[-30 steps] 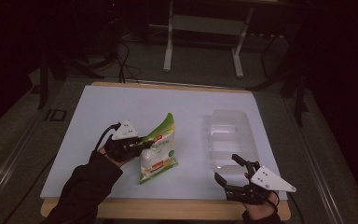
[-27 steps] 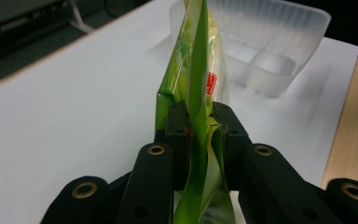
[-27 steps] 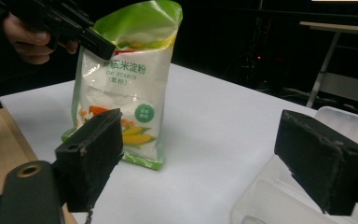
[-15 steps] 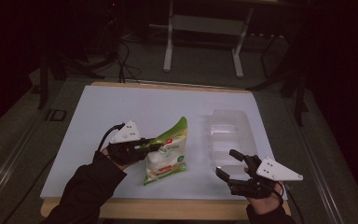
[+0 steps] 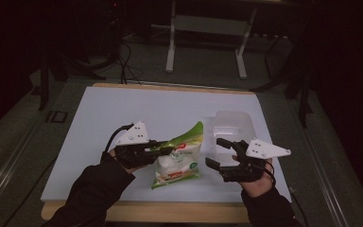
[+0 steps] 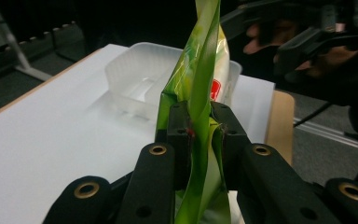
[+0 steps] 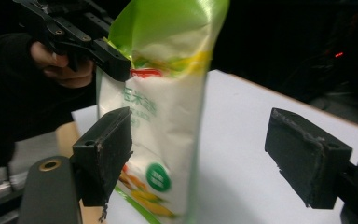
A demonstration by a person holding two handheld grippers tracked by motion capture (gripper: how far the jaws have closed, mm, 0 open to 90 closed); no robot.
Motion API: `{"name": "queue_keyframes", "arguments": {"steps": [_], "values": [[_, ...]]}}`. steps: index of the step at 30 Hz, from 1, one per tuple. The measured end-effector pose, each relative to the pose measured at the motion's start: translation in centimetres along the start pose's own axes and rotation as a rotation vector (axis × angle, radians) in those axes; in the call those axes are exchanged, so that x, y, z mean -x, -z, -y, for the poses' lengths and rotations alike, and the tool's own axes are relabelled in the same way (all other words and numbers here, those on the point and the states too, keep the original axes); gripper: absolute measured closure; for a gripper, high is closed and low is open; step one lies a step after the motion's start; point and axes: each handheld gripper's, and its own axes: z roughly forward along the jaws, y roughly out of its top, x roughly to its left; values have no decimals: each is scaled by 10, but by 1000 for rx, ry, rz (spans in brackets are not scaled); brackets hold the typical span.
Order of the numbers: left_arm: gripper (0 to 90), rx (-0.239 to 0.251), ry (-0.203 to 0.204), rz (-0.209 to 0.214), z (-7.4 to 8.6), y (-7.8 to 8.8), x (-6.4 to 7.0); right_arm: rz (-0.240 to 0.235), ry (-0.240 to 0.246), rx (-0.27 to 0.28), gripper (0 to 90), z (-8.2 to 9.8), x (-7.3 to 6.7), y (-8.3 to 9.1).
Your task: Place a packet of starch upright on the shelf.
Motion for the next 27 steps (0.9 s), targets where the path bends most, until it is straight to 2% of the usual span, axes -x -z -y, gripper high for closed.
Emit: {"name": "queue_keyframes", "arguments": {"steps": [1,6,10,17,18,19,20,24,25,27], "values": [[806,0,1,16,-2,-1,1,-10,-9,-3,227,0,0,-3],[806,13,-1,40,-8,-5,3,-38,-13,-36,233,-1,2,-16],[805,12,-22,38,-13,-10,6,-58,-6,-61,288,-2,3,-21],[806,13,-20,40,-18,-18,9,-75,2,-100,373,-2,1,-25],[806,11,-14,56,-19,-20,9,-79,-2,-102,397,-2,1,-26],[806,13,-17,46,-20,-21,10,-81,-9,-106,428,-3,0,-26],[806,14,-15,56,-21,-22,10,-79,-17,-108,474,-3,-1,-26],[805,10,-36,62,-23,-23,13,-56,17,-114,601,-5,-4,-24],[805,11,-34,58,-23,-23,13,-56,34,-115,644,-5,-4,-24],[805,6,-33,66,-24,-24,13,-75,40,-124,693,-5,-3,-24]]}}
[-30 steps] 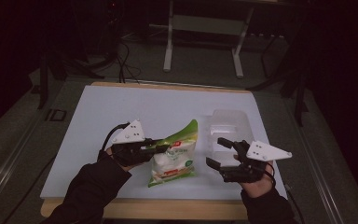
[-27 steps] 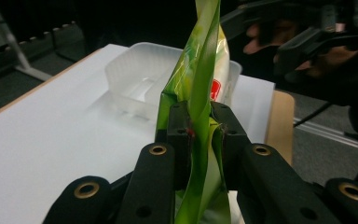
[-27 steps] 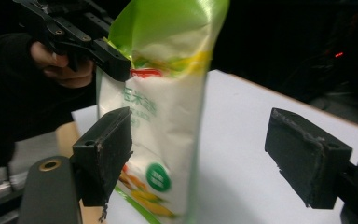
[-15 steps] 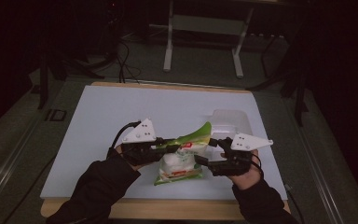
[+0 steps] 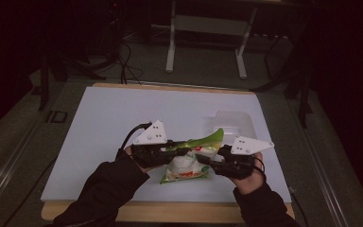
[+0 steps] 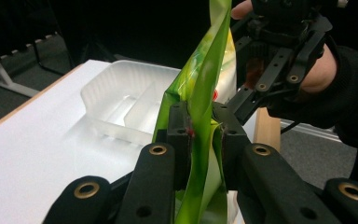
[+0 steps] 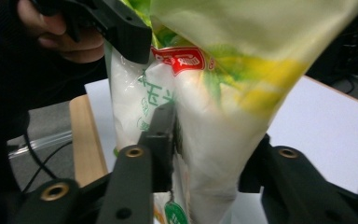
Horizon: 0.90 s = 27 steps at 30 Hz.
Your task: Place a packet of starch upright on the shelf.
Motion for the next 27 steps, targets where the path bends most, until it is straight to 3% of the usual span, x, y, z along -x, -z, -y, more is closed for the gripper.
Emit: {"name": "queue_keyframes", "arguments": {"steps": [7,8,10,16,21,23,27], "values": [[802,-19,-3,8,1,-2,0,-33,-8,-44,805,-3,1,0],[802,-29,5,26,1,-2,-2,-43,-28,-59,812,-5,1,0],[798,-21,7,31,1,-2,-3,-63,-62,-81,829,-8,1,1],[756,27,28,61,2,-1,-8,-49,-45,-83,840,-15,1,5],[472,44,53,55,6,2,-12,-18,-27,-70,851,-19,3,12],[390,75,69,40,7,6,-13,-3,-25,-61,851,-21,6,17],[285,170,122,67,11,16,-19,11,-26,-49,851,-24,10,25]]}}
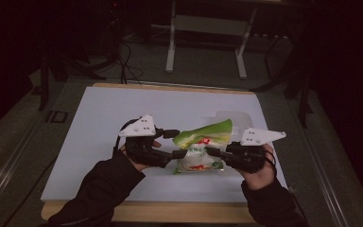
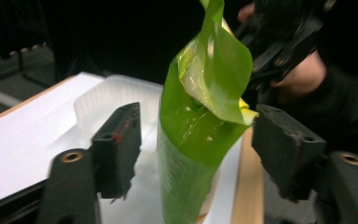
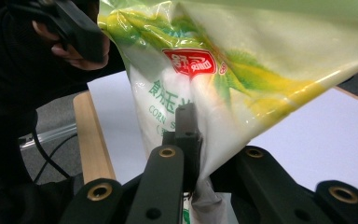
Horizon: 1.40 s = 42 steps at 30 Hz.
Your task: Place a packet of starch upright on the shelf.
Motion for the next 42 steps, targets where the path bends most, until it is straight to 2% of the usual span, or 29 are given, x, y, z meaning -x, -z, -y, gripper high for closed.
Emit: {"name": "queue_keyframes", "arguments": {"steps": [3,8,14,20,23,29,32,37,42], "values": [[130,27,15,1,4,3,-2,9,0,13,851,-3,4,6],[26,51,35,-29,15,8,-4,35,1,48,851,-10,11,16],[9,73,46,-107,37,19,-6,79,-7,99,851,-23,24,30],[0,65,73,-173,64,31,-12,142,-29,124,852,-34,45,40],[0,68,42,-214,79,36,-13,179,-41,128,852,-36,57,43],[1,37,23,-239,105,40,-14,243,-90,127,852,-33,84,44],[1,44,15,-250,114,41,-14,278,-108,120,851,-28,98,43],[1,63,49,-260,125,43,-15,324,-146,96,852,-21,120,42],[1,72,62,-258,131,42,-15,374,-180,79,852,-12,139,41]]}}
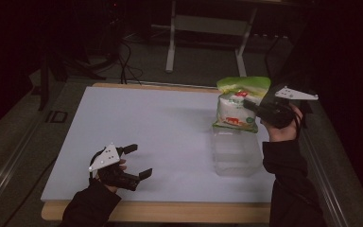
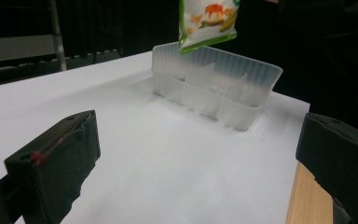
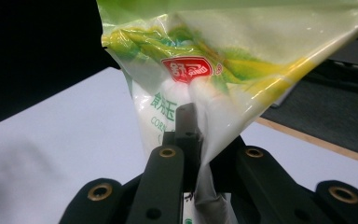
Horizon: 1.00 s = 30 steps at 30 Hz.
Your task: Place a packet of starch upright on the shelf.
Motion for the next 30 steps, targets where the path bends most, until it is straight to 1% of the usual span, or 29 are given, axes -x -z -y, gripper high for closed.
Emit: {"name": "queue_keyframes", "arguments": {"steps": [2,5,9,11,13,15,16,17,19,21,25,26,28,30], "values": [[1,4,-4,7,1,-1,1,14,-23,-2,852,3,7,-4],[1,7,-16,16,2,-2,3,29,-44,-10,852,7,16,-10],[1,15,-24,30,3,-3,4,51,-58,-29,852,12,23,-22],[1,16,-23,28,4,-2,3,58,-64,-41,852,16,27,-28],[1,16,-10,30,5,-2,2,59,-78,-49,852,20,30,-33],[1,18,-2,31,6,-2,1,50,-91,-49,852,24,32,-38],[1,18,-1,32,6,-2,0,48,-92,-51,853,26,32,-40],[1,15,1,33,7,-2,0,42,-105,-52,853,27,32,-42],[1,17,2,36,7,-2,0,41,-106,-56,852,30,33,-47],[1,15,3,39,7,-2,0,45,-104,-72,852,34,33,-51],[1,14,9,41,9,-2,-1,43,-120,-107,852,42,37,-58],[1,13,12,40,9,-2,-1,45,-126,-108,852,43,37,-59],[1,11,18,43,10,-3,-2,31,-150,-105,851,45,41,-57],[1,9,19,44,11,-3,-2,33,-147,-109,851,46,42,-56]]}}
